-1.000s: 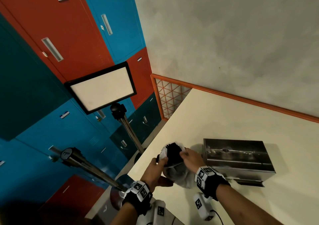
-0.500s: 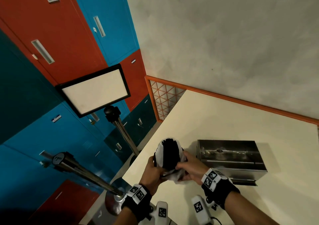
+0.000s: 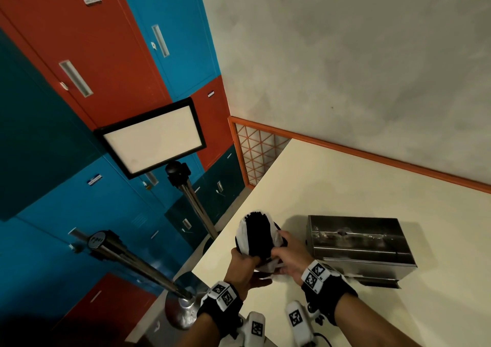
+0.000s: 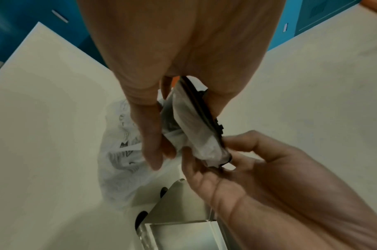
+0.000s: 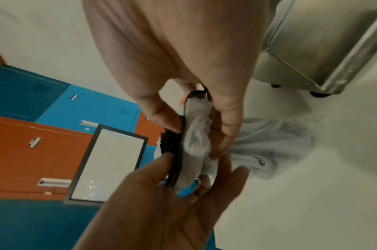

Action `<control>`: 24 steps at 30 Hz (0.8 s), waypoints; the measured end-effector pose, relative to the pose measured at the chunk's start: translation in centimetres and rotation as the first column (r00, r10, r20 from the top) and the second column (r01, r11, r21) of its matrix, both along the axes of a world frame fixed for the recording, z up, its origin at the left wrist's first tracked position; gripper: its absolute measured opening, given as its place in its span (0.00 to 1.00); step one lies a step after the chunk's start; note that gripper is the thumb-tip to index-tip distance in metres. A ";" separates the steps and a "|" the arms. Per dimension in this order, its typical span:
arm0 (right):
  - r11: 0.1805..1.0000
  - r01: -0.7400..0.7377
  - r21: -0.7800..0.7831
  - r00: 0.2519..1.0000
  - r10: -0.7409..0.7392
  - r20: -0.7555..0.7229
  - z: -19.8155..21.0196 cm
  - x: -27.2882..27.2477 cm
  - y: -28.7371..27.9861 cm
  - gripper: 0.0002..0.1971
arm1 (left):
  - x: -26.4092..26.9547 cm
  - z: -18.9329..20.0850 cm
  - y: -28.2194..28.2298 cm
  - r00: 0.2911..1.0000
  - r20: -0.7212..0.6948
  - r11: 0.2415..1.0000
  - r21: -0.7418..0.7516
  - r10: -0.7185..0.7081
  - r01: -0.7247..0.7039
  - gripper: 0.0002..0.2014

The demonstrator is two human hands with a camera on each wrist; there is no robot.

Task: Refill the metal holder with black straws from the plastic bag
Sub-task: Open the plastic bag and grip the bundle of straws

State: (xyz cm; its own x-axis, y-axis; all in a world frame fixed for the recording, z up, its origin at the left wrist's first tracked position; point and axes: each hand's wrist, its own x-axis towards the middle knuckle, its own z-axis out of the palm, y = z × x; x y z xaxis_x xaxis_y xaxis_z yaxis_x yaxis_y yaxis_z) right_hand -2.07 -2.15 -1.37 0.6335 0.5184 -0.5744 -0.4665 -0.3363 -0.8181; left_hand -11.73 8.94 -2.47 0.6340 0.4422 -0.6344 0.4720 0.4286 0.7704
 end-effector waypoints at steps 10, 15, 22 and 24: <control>0.841 -0.171 -0.513 0.853 0.387 0.350 -3.8 -0.6 -0.6 0.34 | -0.7 -2.1 0.3 0.979 -0.168 0.977 0.158 -0.116 0.143 0.22; 0.894 -0.109 -0.435 0.833 0.321 0.450 -2.4 1.1 0.0 0.25 | -0.2 -0.6 3.3 0.971 -0.194 0.917 0.345 -0.141 0.202 0.27; 0.930 -0.071 -0.361 0.836 0.252 0.487 -1.8 1.3 1.6 0.15 | 1.8 -0.1 3.6 0.944 -0.308 0.809 0.522 -0.118 0.271 0.18; 0.939 -0.047 -0.342 0.845 0.220 0.487 -1.7 1.6 1.6 0.14 | 2.0 -0.4 3.5 0.944 -0.304 0.759 0.583 -0.128 0.291 0.15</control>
